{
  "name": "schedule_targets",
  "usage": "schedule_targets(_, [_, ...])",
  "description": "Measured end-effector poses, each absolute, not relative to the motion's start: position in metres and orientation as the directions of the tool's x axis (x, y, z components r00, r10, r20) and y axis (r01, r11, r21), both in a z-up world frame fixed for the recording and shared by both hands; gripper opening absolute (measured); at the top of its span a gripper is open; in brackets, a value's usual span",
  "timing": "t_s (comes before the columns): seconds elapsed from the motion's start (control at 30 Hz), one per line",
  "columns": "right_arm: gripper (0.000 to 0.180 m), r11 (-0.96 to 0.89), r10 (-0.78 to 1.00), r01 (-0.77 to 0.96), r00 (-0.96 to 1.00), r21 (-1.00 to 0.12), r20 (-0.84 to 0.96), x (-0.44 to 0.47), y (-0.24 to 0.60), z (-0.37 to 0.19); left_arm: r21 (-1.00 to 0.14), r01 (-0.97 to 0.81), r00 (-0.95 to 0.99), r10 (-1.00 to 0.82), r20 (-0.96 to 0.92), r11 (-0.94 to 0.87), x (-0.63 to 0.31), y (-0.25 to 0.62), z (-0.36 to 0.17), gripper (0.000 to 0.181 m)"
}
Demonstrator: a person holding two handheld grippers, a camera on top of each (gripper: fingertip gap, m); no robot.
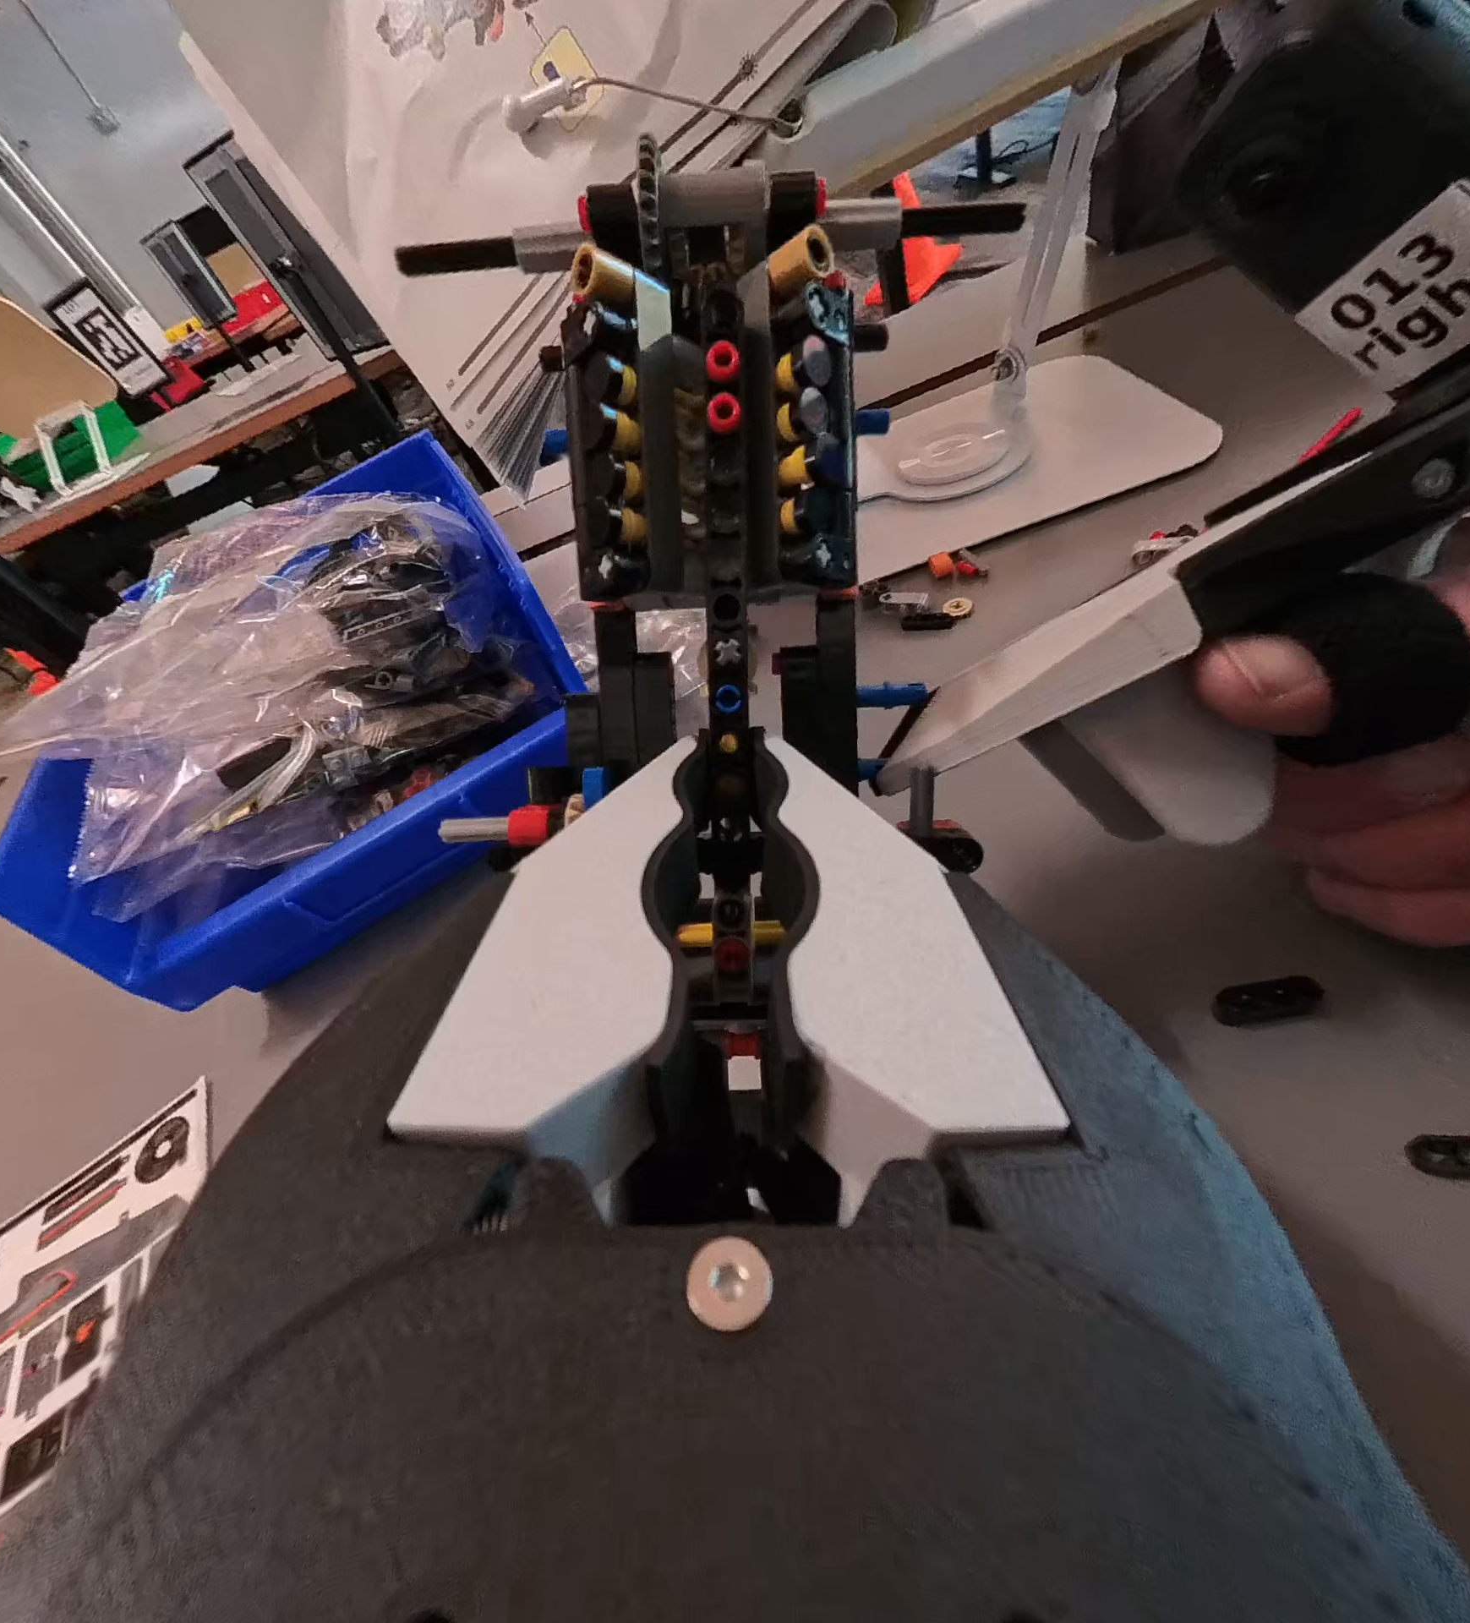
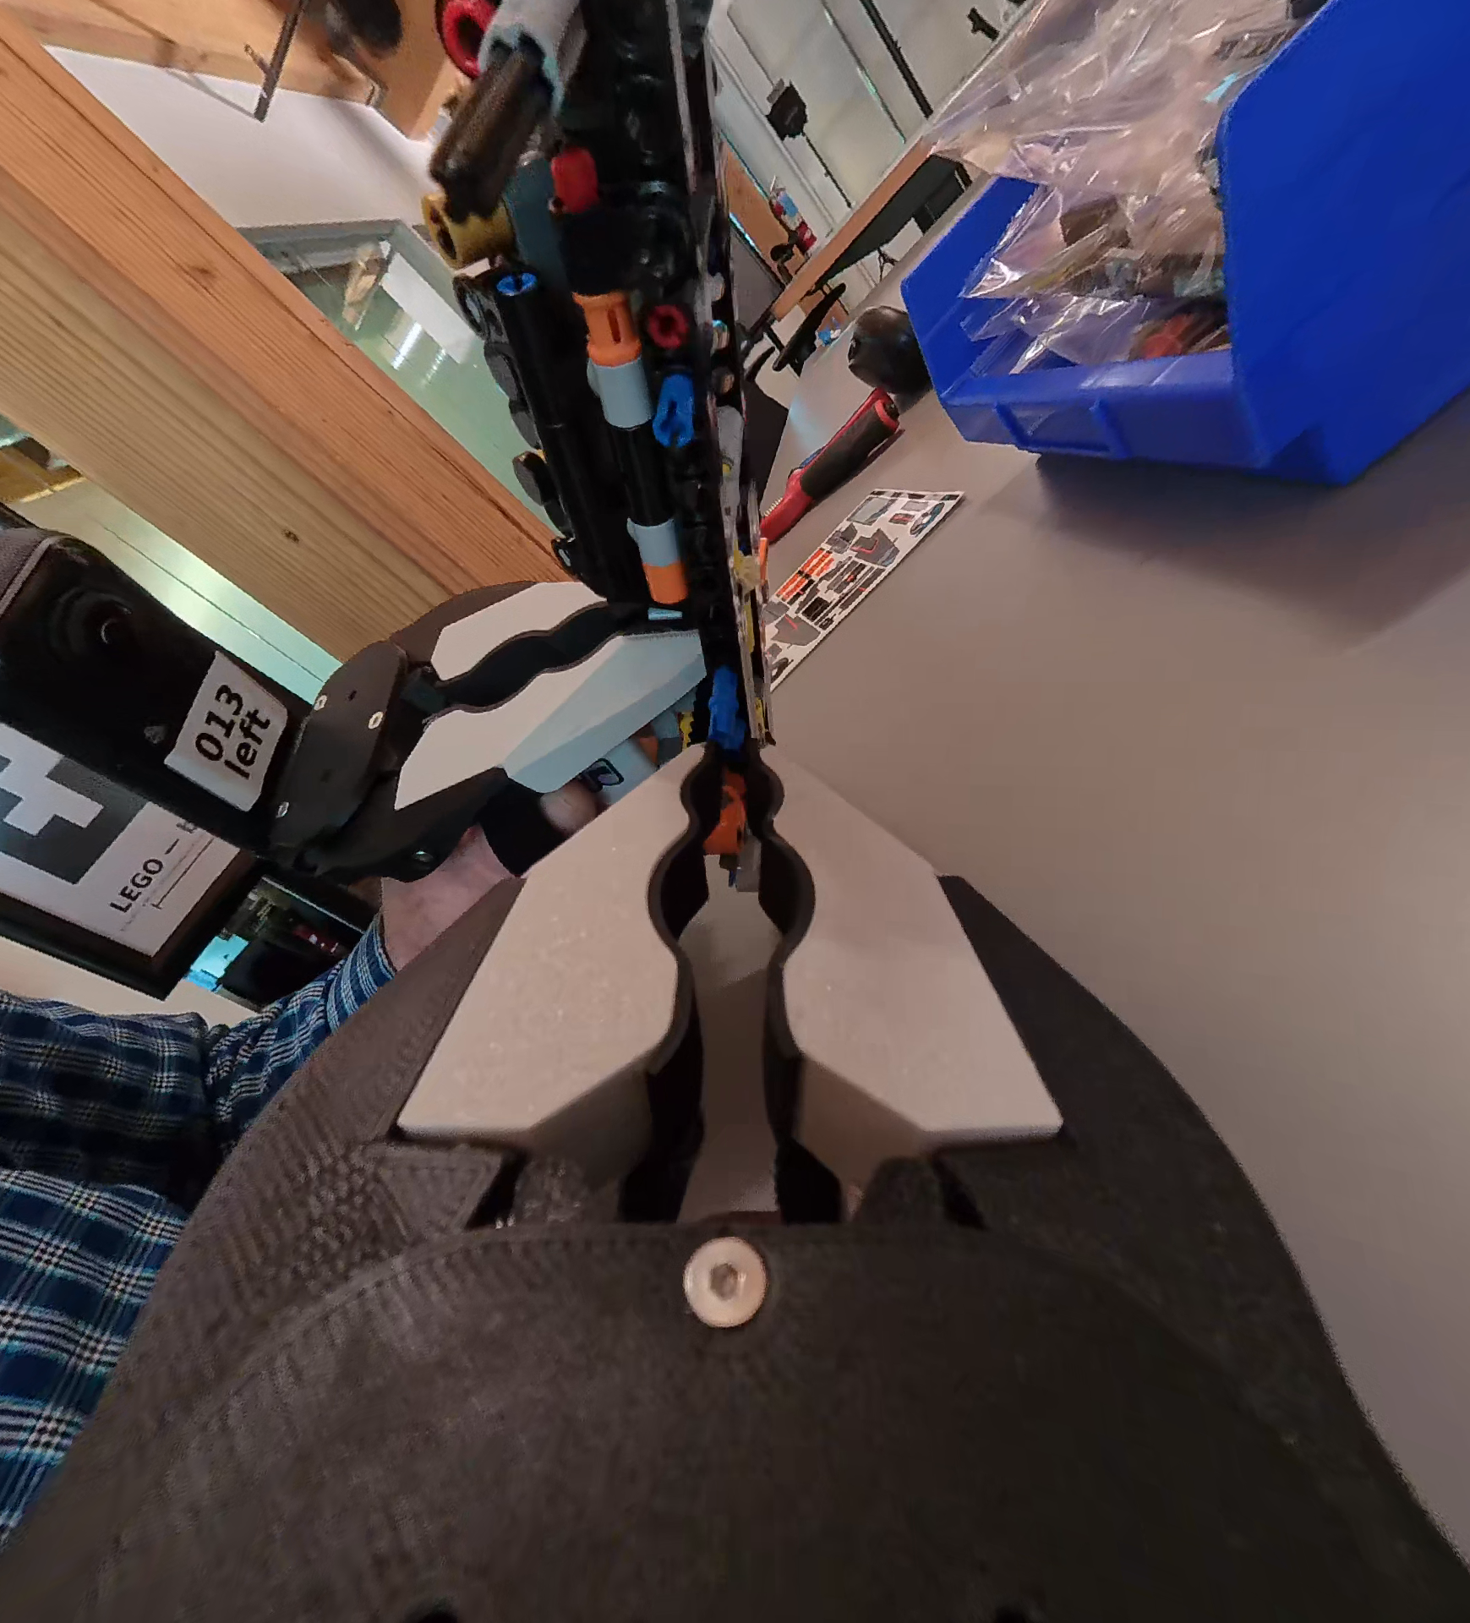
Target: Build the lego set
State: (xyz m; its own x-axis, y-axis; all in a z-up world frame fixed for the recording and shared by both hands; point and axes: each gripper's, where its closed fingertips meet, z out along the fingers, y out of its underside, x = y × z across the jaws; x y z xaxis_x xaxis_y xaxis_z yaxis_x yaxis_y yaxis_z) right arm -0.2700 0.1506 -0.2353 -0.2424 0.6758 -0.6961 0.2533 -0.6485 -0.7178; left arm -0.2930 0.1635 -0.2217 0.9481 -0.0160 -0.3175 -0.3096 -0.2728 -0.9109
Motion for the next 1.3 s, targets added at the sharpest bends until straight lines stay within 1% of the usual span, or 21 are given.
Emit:
schedule_targets(0.33, [0.001,-0.690,0.659,0.220,-0.204,-0.690,-0.724,-0.275,0.153,-0.235,-0.925,-0.252,0.962,0.031,-0.271,-0.285,-0.298,0.164,-0.225,0.005])
schedule_targets(0.7, [0.000,-0.609,0.759,0.203,-0.133,-0.767,-0.637,-0.285,0.155,-0.236,-0.925,-0.210,0.958,0.124,-0.260,-0.317,-0.311,0.162,-0.228,0.005])
schedule_targets(0.97, [0.000,-0.554,0.803,0.169,-0.151,-0.815,-0.577,-0.296,0.147,-0.219,-0.962,-0.087,0.975,0.176,-0.136,-0.260,-0.325,0.152,-0.216,0.005])
schedule_targets(1.23, [0.000,-0.455,0.872,0.159,-0.120,-0.876,-0.475,-0.304,0.141,-0.221,-0.968,-0.030,0.979,0.189,-0.079,-0.248,-0.336,0.146,-0.221,0.006])
schedule_targets(1.3, [0.000,-0.459,0.873,0.143,-0.111,-0.877,-0.475,-0.302,0.147,-0.221,-0.963,0.003,0.959,0.274,-0.073,-0.269,-0.358,0.139,-0.226,0.005])
